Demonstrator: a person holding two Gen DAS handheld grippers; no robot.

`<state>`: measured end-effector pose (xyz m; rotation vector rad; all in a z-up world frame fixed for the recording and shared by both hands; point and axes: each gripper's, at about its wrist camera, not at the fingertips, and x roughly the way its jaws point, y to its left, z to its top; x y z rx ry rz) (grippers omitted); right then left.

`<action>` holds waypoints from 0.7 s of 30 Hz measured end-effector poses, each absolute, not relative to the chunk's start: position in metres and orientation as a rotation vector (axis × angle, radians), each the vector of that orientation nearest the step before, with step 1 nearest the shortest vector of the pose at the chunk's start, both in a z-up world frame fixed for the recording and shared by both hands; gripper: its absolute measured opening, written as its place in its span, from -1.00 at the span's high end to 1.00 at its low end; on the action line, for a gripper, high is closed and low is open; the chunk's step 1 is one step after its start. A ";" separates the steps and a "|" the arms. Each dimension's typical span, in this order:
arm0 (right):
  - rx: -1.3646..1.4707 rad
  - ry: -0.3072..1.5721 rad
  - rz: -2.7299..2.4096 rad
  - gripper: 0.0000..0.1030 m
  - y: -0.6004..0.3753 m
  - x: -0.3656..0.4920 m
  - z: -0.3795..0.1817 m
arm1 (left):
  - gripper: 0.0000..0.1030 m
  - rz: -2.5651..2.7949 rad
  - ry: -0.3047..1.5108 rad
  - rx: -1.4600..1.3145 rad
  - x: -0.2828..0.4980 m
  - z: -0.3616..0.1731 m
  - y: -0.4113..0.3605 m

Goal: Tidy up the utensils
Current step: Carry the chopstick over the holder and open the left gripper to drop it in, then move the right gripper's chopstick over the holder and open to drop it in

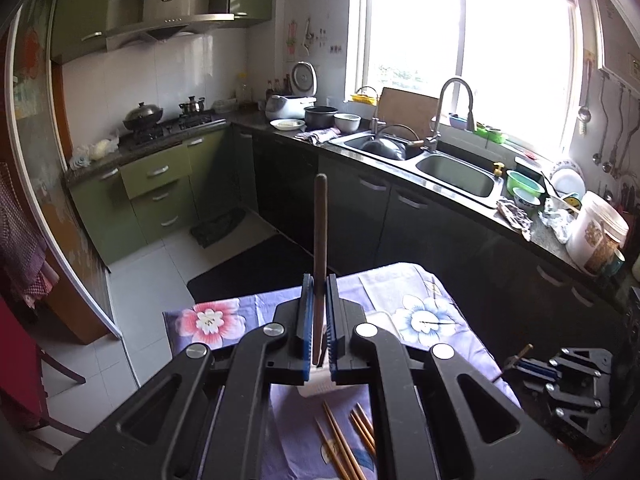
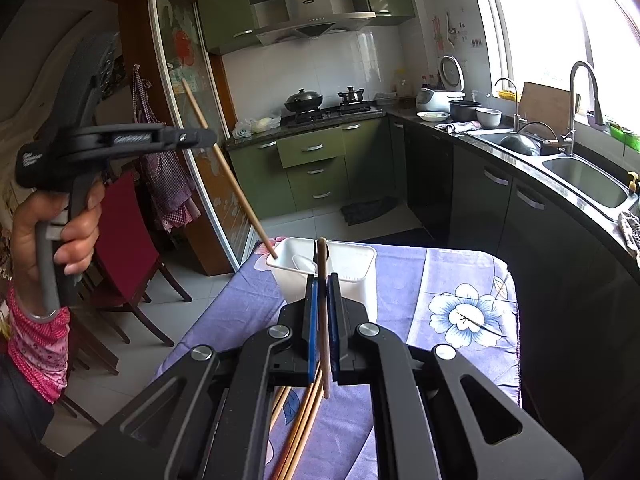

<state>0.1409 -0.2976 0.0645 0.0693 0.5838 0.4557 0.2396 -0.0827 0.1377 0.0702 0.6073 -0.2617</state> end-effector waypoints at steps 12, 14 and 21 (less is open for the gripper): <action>0.040 0.543 0.450 0.89 -0.293 0.146 0.097 | 0.88 -0.232 0.830 0.120 0.304 0.051 -0.094; 0.045 0.534 0.449 0.89 -0.293 0.151 0.107 | 0.87 -0.235 0.861 0.121 0.308 0.037 -0.091; 0.103 0.483 0.431 0.89 -0.299 0.183 0.149 | 0.65 -0.243 0.838 0.096 0.298 0.041 -0.075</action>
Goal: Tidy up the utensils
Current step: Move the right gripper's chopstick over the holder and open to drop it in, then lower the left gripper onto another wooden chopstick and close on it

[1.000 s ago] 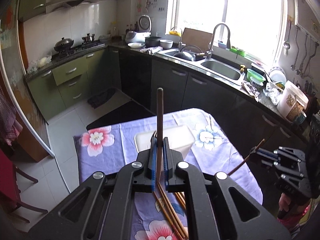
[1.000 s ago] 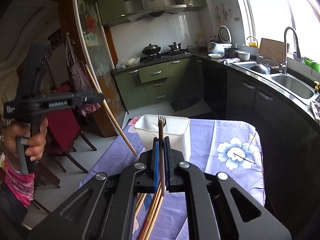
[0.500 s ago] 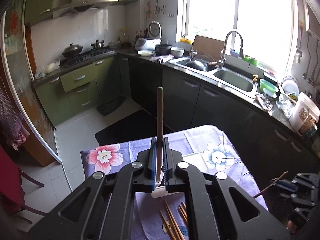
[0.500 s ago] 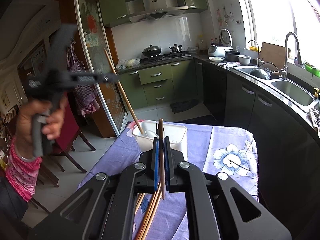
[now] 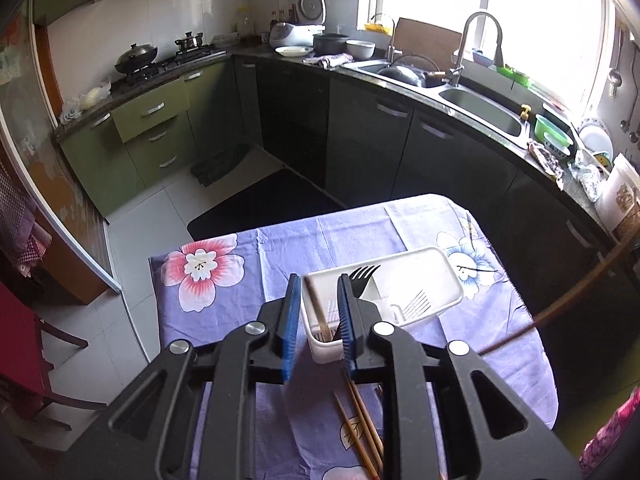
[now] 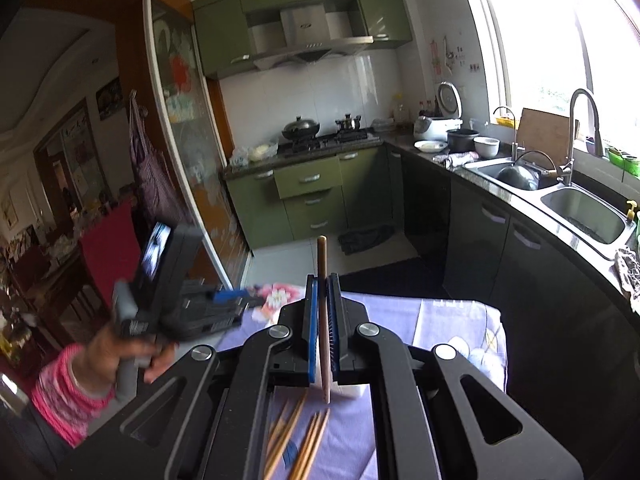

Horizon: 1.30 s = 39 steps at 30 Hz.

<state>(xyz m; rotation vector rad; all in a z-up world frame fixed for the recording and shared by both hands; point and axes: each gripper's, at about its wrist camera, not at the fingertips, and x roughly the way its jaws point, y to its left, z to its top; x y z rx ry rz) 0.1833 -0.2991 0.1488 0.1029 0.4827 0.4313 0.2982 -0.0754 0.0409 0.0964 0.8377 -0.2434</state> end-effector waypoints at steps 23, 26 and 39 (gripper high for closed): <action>0.122 0.620 0.393 0.83 -0.285 0.278 0.094 | 0.60 -0.284 0.809 0.076 0.245 0.045 -0.056; 0.116 0.607 0.407 0.81 -0.286 0.262 0.095 | 0.60 -0.293 0.832 0.067 0.242 0.035 -0.056; 0.056 0.795 0.377 0.60 -0.294 0.210 -0.024 | 0.60 -0.275 1.120 0.037 0.240 -0.102 -0.071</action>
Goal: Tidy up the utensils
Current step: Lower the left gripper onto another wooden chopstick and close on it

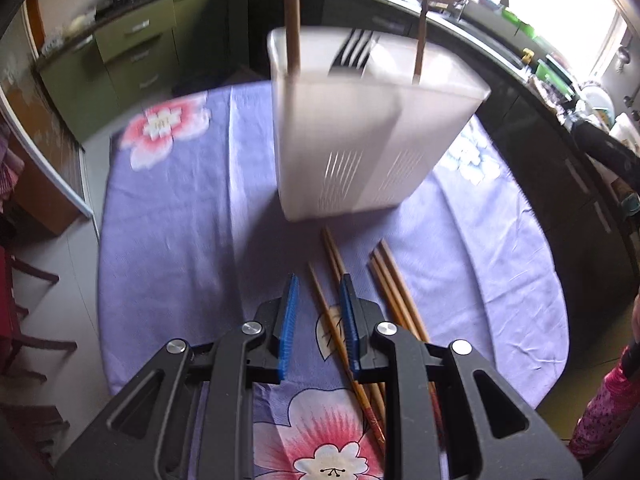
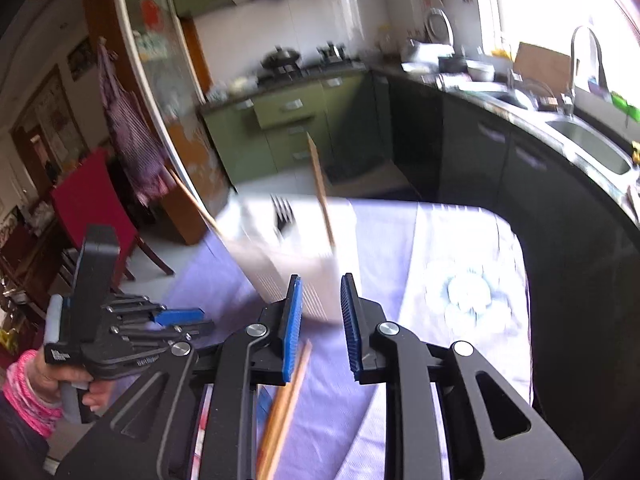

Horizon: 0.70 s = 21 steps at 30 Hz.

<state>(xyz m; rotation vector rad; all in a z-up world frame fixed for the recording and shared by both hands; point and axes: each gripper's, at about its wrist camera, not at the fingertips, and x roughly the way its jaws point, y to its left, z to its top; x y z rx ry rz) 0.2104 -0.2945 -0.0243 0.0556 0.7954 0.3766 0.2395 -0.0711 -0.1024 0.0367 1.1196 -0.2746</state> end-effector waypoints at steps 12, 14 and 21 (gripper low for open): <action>0.111 0.933 0.351 0.60 -0.316 0.215 -0.107 | 0.60 -0.194 1.248 0.012 0.256 -0.167 -0.082; 0.114 0.927 0.354 0.60 -0.317 0.215 -0.106 | 0.62 -0.186 1.255 0.015 0.258 -0.170 -0.083; 0.116 0.936 0.363 0.44 -0.313 0.217 -0.098 | 0.84 -0.175 1.250 0.036 0.258 -0.174 -0.090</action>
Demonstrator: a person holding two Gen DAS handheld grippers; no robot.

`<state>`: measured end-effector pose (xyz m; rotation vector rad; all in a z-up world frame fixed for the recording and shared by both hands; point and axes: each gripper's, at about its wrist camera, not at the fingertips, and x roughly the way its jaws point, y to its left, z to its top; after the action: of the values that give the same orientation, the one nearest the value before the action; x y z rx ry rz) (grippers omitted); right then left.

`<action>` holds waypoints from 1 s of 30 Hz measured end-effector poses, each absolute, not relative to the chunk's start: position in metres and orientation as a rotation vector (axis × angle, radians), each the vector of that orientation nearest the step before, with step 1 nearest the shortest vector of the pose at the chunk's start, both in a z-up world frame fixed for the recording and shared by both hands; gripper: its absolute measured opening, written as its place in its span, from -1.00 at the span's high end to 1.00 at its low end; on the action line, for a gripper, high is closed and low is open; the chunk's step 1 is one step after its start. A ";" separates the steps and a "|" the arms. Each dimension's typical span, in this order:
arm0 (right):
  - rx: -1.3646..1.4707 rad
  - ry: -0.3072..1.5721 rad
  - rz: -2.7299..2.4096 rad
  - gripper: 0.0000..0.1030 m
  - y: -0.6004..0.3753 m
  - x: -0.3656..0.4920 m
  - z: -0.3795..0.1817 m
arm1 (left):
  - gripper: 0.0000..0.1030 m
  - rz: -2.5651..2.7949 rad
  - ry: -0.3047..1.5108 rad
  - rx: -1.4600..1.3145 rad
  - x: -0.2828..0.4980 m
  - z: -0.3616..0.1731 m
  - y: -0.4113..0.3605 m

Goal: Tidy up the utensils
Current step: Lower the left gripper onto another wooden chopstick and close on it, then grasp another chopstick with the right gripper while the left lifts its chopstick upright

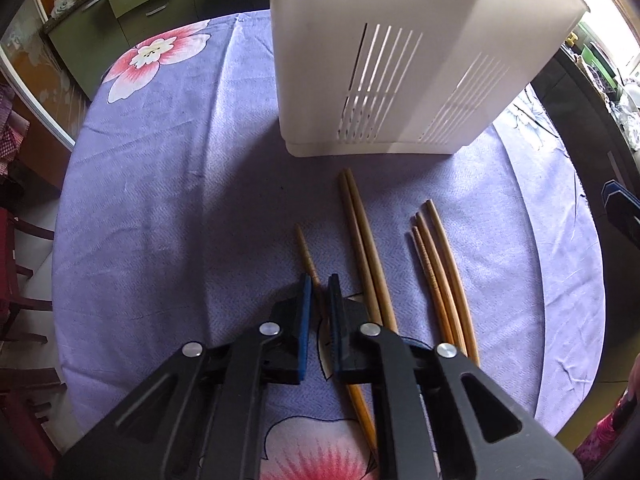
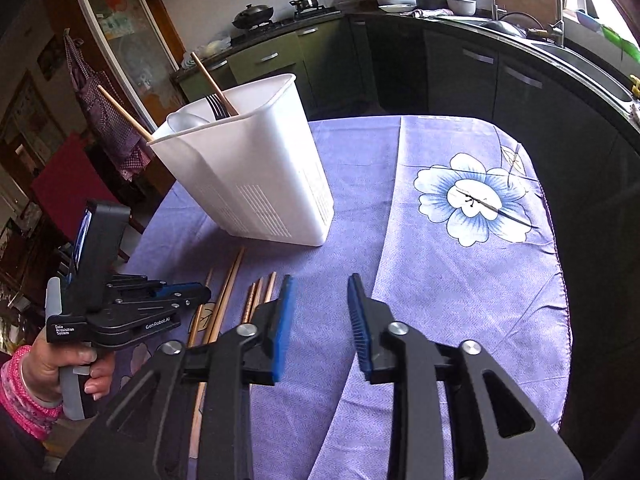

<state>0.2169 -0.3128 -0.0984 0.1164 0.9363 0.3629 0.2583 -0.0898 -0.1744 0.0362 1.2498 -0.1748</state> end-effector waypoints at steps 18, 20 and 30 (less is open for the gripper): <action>0.004 1.129 0.398 0.45 -0.236 0.253 -0.166 | 0.91 -0.166 1.077 0.022 0.240 -0.122 -0.061; -0.003 1.136 0.393 0.45 -0.232 0.256 -0.168 | 0.91 -0.171 1.061 0.018 0.235 -0.116 -0.059; -0.066 1.154 0.353 0.68 -0.209 0.265 -0.177 | 0.91 -0.187 0.993 0.008 0.220 -0.095 -0.050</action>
<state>0.2647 -0.2095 -0.1768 -0.0656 1.1536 0.3531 0.2204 -0.0502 -0.0945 0.0075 0.9931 -0.1868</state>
